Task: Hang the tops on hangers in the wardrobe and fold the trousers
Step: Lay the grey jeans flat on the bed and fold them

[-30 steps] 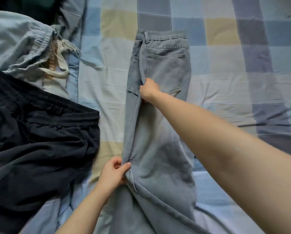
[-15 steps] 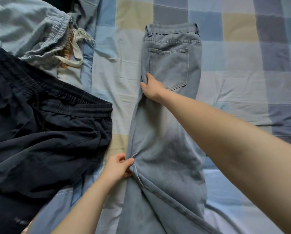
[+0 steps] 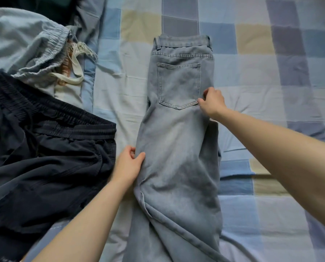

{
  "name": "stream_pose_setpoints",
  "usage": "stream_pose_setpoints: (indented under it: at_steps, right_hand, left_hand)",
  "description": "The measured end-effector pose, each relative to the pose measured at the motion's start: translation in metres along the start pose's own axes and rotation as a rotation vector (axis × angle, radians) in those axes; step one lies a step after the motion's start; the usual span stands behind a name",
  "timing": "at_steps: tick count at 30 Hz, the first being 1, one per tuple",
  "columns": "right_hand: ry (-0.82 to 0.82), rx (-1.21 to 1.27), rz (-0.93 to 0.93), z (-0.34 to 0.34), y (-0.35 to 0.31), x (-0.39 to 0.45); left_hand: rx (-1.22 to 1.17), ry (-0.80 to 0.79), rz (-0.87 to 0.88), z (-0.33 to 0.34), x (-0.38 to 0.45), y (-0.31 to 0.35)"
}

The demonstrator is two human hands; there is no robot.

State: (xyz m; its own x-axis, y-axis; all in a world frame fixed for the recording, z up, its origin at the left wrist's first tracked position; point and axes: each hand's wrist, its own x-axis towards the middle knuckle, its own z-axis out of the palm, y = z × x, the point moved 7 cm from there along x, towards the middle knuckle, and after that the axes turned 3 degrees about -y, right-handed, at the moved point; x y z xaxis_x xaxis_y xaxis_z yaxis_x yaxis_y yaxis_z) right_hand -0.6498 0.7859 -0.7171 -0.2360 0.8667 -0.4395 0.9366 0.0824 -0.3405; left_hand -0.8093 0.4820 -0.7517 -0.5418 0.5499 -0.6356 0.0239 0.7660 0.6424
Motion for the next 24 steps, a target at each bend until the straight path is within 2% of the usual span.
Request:
stream_pose_setpoints:
  at_steps: [3, 6, 8, 13, 16, 19, 20, 22, 23, 24]
  right_hand:
    - [0.072, 0.130, 0.068, -0.007, 0.006, 0.013]
    - [0.163, 0.280, 0.075, -0.006, 0.011, 0.028]
    - [0.169, 0.310, 0.098, -0.006, 0.014, 0.036]
    - [0.157, 0.377, 0.079, -0.013, 0.022, 0.086]
    - [0.266, 0.359, 0.003, -0.030, 0.026, 0.100]
    - [0.333, 0.497, 0.036, -0.041, 0.031, 0.109]
    - [0.299, 0.564, 0.065, -0.040, 0.031, 0.115]
    - [0.111, 0.699, 0.112, -0.025, 0.023, 0.128]
    - [0.014, 0.742, 0.110, -0.018, 0.016, 0.131]
    - [-0.013, 0.749, 0.085, -0.016, 0.014, 0.136]
  left_hand:
    - [0.086, 0.075, 0.072, -0.001, 0.034, 0.031]
    - [-0.118, 0.114, 0.047, 0.007, 0.078, 0.068]
    - [-0.153, 0.135, 0.051, 0.008, 0.099, 0.092]
    - [-0.033, 0.179, 0.183, 0.011, 0.150, 0.135]
    - [0.061, 0.206, 0.266, 0.006, 0.168, 0.154]
    - [0.079, 0.307, 0.258, -0.001, 0.178, 0.170]
    - [0.013, 0.297, 0.227, 0.000, 0.183, 0.176]
    - [-0.097, 0.271, 0.160, 0.004, 0.191, 0.185]
    - [-0.120, 0.248, 0.162, 0.008, 0.193, 0.191]
    - [-0.136, 0.212, 0.188, 0.013, 0.195, 0.198]
